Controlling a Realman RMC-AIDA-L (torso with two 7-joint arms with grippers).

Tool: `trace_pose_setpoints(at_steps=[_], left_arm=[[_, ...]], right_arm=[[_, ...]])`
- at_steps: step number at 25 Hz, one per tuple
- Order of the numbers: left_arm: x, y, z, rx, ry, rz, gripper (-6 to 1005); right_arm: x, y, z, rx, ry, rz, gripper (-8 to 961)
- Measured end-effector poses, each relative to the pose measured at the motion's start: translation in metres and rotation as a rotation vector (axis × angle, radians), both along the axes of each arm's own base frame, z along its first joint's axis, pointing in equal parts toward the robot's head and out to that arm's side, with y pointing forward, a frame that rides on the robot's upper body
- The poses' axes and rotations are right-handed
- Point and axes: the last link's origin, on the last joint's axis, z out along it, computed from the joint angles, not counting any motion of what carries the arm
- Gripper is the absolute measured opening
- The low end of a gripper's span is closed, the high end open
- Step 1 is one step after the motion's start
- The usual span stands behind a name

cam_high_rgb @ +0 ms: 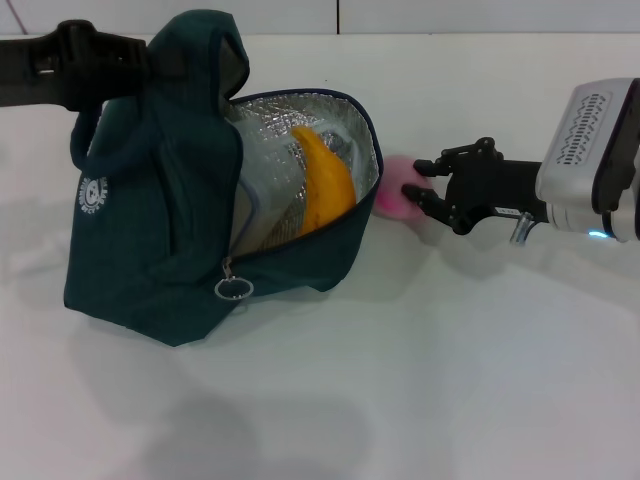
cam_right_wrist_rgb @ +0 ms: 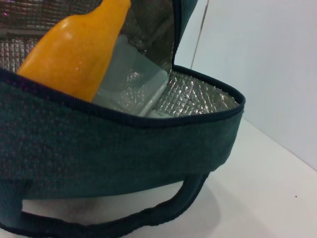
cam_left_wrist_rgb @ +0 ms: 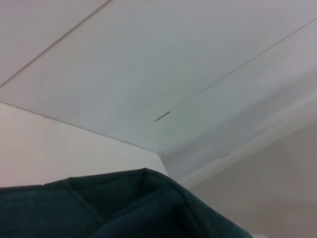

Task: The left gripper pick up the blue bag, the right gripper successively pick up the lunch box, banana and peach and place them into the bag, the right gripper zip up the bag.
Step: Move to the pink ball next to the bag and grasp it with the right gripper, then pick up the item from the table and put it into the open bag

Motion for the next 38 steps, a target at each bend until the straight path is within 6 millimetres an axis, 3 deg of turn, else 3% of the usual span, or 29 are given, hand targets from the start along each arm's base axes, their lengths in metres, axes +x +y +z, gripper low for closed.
trace_pose_setpoints(at_steps=[2,7,29,33,38], left_arm=[[0.0,0.0,0.0,-0.001,0.001,-0.001,41],[0.0,0.0,0.0,0.001,0.0,0.0,41],[-0.004,-0.002,0.004,0.011,0.002,0.008,41],[-0.006,-0.003,0.004,0.014,-0.003,0.012,41],[-0.014,-0.008,0.004,0.013,-0.003,0.034,40]], right_arm=[[0.0,0.0,0.0,0.0,0.0,0.001,324],[0.0,0.0,0.0,0.001,-0.001,0.001,113],[-0.007,0.004,0.006,0.022,0.024,0.014,30],[-0.012,0.007,0.028,0.097,0.15,-0.014,31],[-0.033,0.003,0.075,0.122,0.433,0.038,32]])
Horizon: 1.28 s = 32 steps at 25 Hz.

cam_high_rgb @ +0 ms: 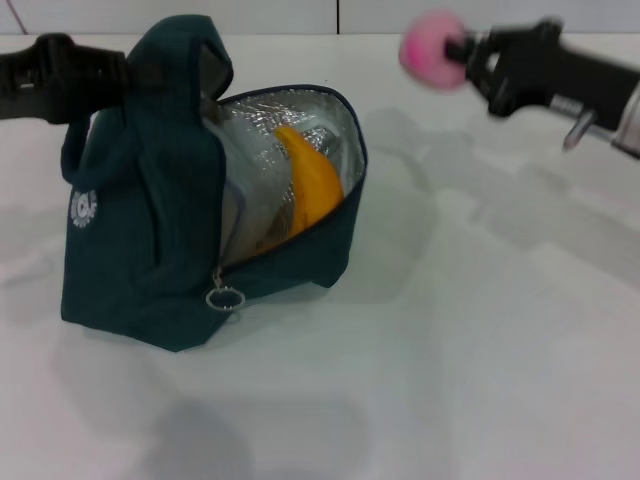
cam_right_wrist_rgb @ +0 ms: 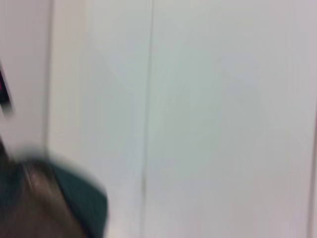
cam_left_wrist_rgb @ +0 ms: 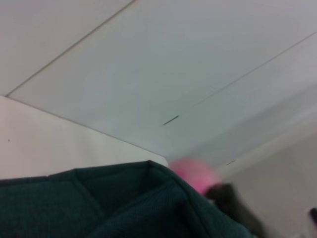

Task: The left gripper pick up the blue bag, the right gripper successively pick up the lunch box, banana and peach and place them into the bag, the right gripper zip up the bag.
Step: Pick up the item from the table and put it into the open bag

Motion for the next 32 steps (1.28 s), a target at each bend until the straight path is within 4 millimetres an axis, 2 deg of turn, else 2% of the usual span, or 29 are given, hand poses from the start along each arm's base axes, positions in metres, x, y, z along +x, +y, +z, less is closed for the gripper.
trace_pose_setpoints(at_steps=[3,6,10,15,20,32], left_arm=[[-0.003,-0.003,-0.003,-0.008,-0.006,-0.002,41],[-0.005,-0.003,-0.007,-0.02,-0.022,-0.006,41],[-0.007,-0.003,-0.008,-0.023,-0.027,-0.008,40],[-0.007,-0.002,-0.008,-0.018,-0.023,-0.016,40],[-0.004,0.0,-0.009,-0.017,-0.024,-0.025,40],[-0.004,0.0,-0.009,-0.014,-0.023,-0.028,41]], right_arm=[[-0.015,-0.007,0.019,-0.047,0.146,0.062,32],[-0.031,-0.012,0.022,-0.128,0.228,0.115,33],[-0.056,-0.022,0.004,-0.262,0.253,0.201,34],[-0.075,-0.031,-0.021,-0.387,0.223,0.258,35],[-0.079,-0.036,-0.039,-0.456,0.184,0.259,36],[-0.065,-0.031,-0.049,-0.462,0.162,0.176,38]])
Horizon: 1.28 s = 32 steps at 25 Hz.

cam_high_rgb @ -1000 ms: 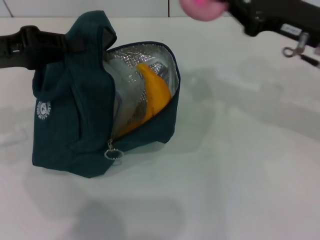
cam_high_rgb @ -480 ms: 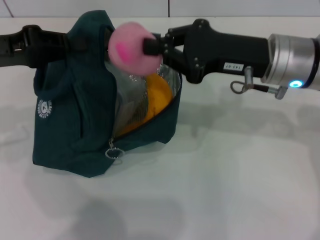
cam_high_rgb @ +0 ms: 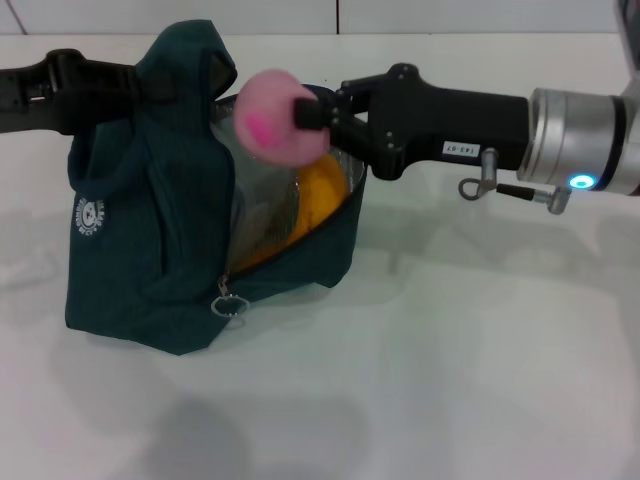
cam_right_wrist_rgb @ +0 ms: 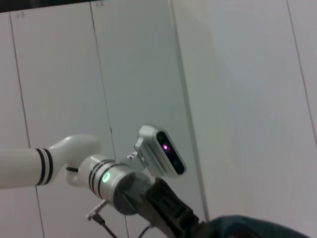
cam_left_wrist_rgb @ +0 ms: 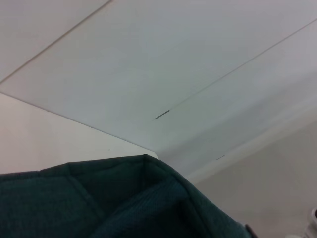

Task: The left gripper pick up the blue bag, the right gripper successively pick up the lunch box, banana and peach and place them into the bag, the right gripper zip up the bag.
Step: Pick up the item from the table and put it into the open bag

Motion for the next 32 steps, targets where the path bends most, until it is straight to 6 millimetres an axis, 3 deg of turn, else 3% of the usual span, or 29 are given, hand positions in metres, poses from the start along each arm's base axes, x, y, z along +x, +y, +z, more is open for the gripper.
trace_pose_setpoints(at_steps=[11,19,27,30,32], left_arm=[[0.0,0.0,-0.001,-0.001,-0.001,0.001,40],[0.0,0.0,0.0,-0.001,0.0,0.001,41],[-0.001,0.0,0.0,-0.001,0.001,0.003,40],[-0.001,0.0,0.0,-0.001,0.0,0.003,41],[-0.001,-0.001,0.0,-0.001,0.0,0.004,41]], right_arm=[[-0.006,-0.002,-0.016,-0.029,-0.069,0.03,40],[-0.008,-0.004,-0.014,-0.023,-0.06,0.048,42],[-0.008,-0.003,-0.008,-0.003,-0.04,0.045,314],[-0.003,0.0,0.005,0.037,0.02,0.0,411],[0.002,0.002,0.014,0.063,0.064,-0.042,634]])
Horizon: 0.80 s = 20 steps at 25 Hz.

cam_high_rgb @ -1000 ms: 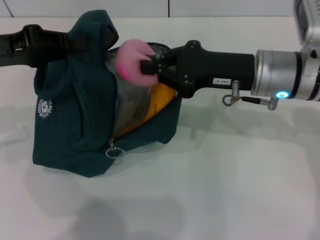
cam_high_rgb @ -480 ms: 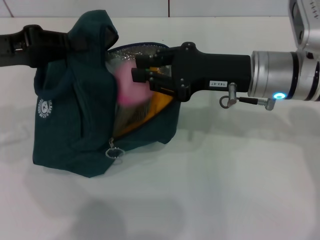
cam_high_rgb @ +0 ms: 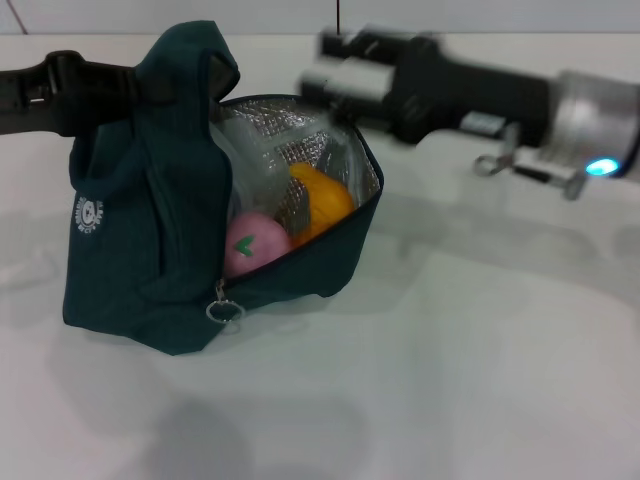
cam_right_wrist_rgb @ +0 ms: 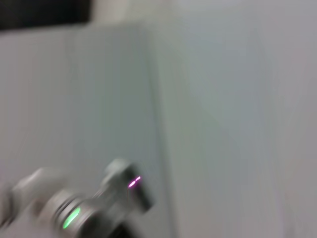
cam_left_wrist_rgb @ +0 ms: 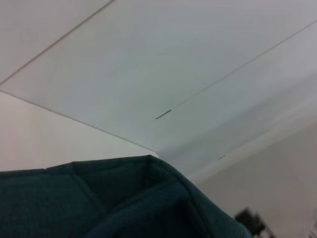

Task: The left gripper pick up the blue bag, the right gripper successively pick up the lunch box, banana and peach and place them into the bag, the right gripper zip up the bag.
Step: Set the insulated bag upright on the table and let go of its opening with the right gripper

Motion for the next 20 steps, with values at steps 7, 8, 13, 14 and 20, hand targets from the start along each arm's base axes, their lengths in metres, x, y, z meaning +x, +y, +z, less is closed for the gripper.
trace_pose_setpoints(at_steps=[7,8,13,14,20], left_arm=[[-0.001,0.0,0.0,0.0,0.0,0.002,40],[0.0,0.0,0.0,0.0,0.0,0.001,40],[0.001,0.001,-0.001,-0.001,-0.002,-0.003,40],[0.002,0.001,-0.001,-0.002,-0.003,-0.005,40],[0.007,0.005,-0.004,-0.007,-0.011,-0.015,41]], right_arm=[[0.059,0.008,0.043,-0.052,0.223,-0.403,618],[0.068,0.007,0.044,-0.08,0.239,-0.452,616],[0.098,-0.001,0.03,-0.26,0.273,-0.662,605],[0.102,-0.003,0.024,-0.294,0.266,-0.694,603],[0.098,-0.009,-0.015,-0.484,0.15,-0.777,589]])
